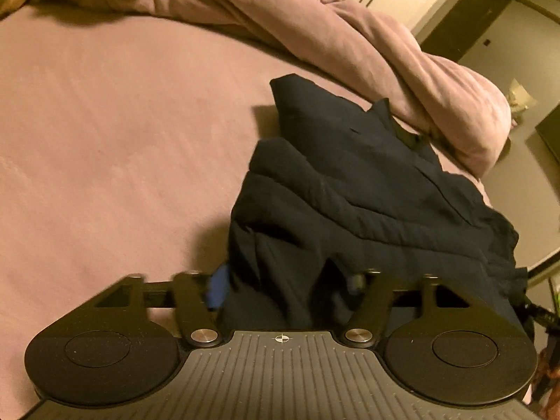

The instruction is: Fold large clothes

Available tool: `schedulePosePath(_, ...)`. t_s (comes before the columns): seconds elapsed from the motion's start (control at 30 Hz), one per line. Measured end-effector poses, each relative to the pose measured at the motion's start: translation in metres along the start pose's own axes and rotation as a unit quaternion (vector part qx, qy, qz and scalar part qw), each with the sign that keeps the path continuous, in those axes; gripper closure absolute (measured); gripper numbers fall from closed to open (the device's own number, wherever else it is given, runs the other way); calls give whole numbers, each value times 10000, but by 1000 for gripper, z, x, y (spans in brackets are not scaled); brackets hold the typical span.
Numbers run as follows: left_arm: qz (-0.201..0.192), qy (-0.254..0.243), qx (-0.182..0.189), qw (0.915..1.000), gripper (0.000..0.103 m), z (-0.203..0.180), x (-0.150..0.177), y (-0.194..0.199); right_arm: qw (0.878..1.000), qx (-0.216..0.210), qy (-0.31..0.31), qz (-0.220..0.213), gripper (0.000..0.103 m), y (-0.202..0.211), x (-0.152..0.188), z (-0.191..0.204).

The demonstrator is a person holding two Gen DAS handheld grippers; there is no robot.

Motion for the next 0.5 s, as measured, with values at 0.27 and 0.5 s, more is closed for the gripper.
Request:
schedulePosePath(0.27, -455, -250, -93, 9986, 84, -30, -13, 40, 9973, 237, 346, -599, 94, 46, -27, 29)
schedulePosePath(0.5, -1015, -167, 3, 9947, 85, -61, -60, 82, 9938, 91, 199, -1088, 94, 74, -74, 41)
Point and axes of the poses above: each gripper's, at about its wrist camera, not at the fingertips, and y roughly against the way its jaws point, z to its left, x to its underside, the point moved 8 cm from there along -y, roughly the way its jaws point, and after that the axes turned 1 degree about y, right-handed, at the moved point
